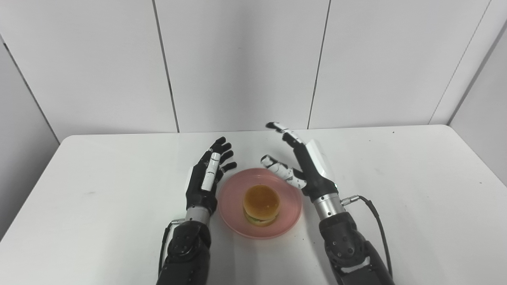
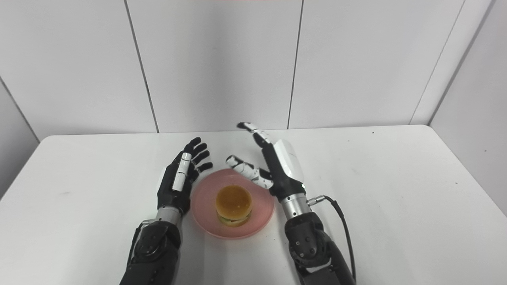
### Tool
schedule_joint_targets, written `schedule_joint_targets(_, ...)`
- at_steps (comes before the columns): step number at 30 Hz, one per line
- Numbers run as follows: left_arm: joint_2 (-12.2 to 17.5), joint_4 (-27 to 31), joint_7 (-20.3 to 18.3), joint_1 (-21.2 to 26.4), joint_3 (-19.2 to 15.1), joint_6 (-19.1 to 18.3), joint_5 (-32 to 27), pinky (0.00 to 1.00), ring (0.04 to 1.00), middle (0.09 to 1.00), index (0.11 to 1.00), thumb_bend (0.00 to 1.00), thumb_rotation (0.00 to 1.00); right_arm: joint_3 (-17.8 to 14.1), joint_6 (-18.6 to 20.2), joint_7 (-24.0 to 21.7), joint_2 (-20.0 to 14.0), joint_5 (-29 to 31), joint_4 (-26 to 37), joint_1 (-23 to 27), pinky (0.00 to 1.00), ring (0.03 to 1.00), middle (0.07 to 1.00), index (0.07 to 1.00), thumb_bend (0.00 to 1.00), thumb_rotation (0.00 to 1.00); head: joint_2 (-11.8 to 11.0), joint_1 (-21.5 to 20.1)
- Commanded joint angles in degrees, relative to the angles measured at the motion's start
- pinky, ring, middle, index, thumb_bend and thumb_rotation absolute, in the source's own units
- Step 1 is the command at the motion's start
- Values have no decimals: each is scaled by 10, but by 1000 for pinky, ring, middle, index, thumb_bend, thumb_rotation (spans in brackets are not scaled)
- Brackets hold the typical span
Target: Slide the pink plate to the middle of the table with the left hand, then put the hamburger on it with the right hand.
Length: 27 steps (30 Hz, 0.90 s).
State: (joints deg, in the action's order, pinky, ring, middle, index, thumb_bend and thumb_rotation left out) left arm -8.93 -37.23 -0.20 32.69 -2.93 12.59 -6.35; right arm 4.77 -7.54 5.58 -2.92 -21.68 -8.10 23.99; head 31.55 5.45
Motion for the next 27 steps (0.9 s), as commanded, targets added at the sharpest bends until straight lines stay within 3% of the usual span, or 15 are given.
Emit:
schedule_joint_targets(1,-9,11,31,-4,7,-3,25,887,943,945,888,786,753,-25,1,3,13,61,-11,16,921,921,913,878,643,1000,5,2)
schedule_joint_targets(5,-12,10,73,-6,18,20,68,968,992,994,986,765,779,-59,-22,9,26,123,-67,24,926,933,926,897,657,1000,5,3)
schedule_joint_targets(10,-13,19,130,-7,27,21,118,1000,1000,1000,1000,734,891,-81,-13,24,35,153,-118,26,997,971,940,901,724,1000,11,6)
schedule_joint_targets(16,3,39,111,-9,31,-20,111,1000,1000,1000,1000,800,995,-81,-9,34,36,160,-135,26,946,947,929,892,684,1000,17,1)
schedule_joint_targets(27,16,71,86,-11,32,-60,97,1000,1000,1000,1000,831,964,-79,23,45,39,163,-139,24,945,939,928,867,652,1000,18,-1)
